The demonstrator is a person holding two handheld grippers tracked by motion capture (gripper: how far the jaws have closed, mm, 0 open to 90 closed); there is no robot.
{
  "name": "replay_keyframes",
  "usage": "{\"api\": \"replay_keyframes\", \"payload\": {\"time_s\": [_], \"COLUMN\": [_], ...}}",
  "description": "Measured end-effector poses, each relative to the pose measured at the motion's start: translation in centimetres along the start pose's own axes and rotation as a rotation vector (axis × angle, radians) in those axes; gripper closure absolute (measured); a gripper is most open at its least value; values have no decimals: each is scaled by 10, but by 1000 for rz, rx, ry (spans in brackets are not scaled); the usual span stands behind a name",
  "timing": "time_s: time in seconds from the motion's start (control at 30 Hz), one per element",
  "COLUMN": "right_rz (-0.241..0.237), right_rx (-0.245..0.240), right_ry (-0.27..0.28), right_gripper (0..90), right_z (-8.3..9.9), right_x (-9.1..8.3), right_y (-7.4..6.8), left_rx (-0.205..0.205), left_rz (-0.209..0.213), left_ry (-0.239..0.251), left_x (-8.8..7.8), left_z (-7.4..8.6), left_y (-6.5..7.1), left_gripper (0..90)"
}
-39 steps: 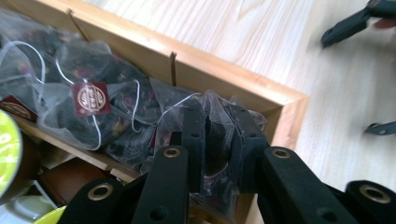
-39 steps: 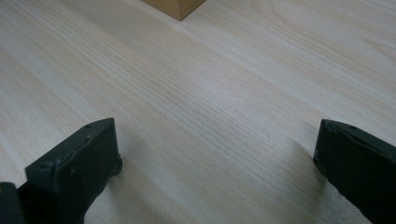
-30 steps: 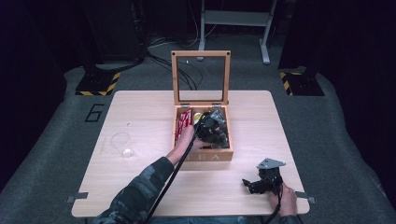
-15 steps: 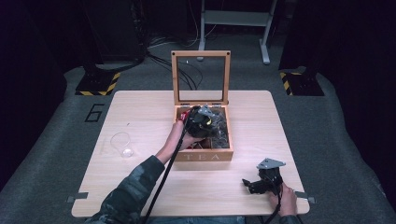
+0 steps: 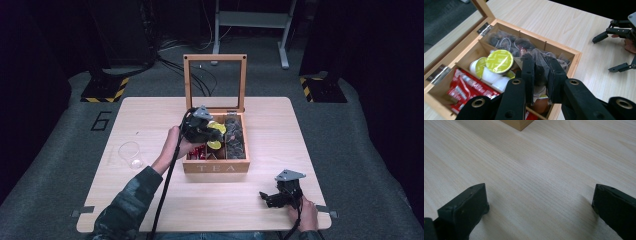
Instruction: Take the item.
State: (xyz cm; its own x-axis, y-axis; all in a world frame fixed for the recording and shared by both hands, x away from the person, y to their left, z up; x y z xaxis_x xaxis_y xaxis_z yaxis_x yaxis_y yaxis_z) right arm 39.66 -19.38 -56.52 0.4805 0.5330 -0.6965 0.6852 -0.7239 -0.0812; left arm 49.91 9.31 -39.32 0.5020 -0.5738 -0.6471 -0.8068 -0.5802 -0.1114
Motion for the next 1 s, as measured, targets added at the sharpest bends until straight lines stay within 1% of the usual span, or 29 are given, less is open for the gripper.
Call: {"api": "replay_keyframes", "payload": {"time_s": [0.3,0.37,0.47,0.5,0.57,0.67,0.7,0.8,0.9,0.93,1.0], "right_rz": [0,0,0,0,0,0,0,0,0,0,0], "right_rx": [1,0,0,0,1,0,0,0,0,0,0], "right_ry": [0,0,0,1,0,0,0,0,0,0,0], "right_gripper": [0,0,0,0,0,0,0,0,0,0,0], "right_z": [0,0,0,0,0,0,0,0,0,0,0], "right_x": [0,0,0,0,0,0,0,0,0,0,0], "right_y": [0,0,0,0,0,0,0,0,0,0,0], "left_rx": [-18,-30,-25,-25,-35,-33,-32,-47,-49,-55,-63], "left_rz": [-41,-46,-59,-59,-77,-96,-102,-115,-127,-137,-145], "left_ry": [22,26,26,26,32,30,31,34,33,42,42], "left_x": [-24,-29,-37,-37,-45,-54,-57,-65,-73,-75,-79], "left_z": [11,13,17,17,21,26,27,32,36,38,41], "left_y": [-15,-17,-22,-22,-26,-31,-32,-37,-42,-43,-47], "left_gripper": [781,782,781,782,782,781,782,781,782,781,782]}}
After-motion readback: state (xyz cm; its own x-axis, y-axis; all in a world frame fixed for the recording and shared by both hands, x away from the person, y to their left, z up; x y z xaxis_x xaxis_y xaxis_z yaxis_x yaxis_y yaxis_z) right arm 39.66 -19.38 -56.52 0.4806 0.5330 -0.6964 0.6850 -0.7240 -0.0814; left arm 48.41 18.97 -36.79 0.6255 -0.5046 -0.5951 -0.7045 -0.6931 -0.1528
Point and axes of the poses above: each handheld gripper's, and its own axes: x roughly forward along the jaws, z roughly out of its underside, y roughly to its right, the point moved 5 cm from there along x, roughly forward along the jaws, and after that the axes turned 7 degrees about -z, right-handed, at the moved point
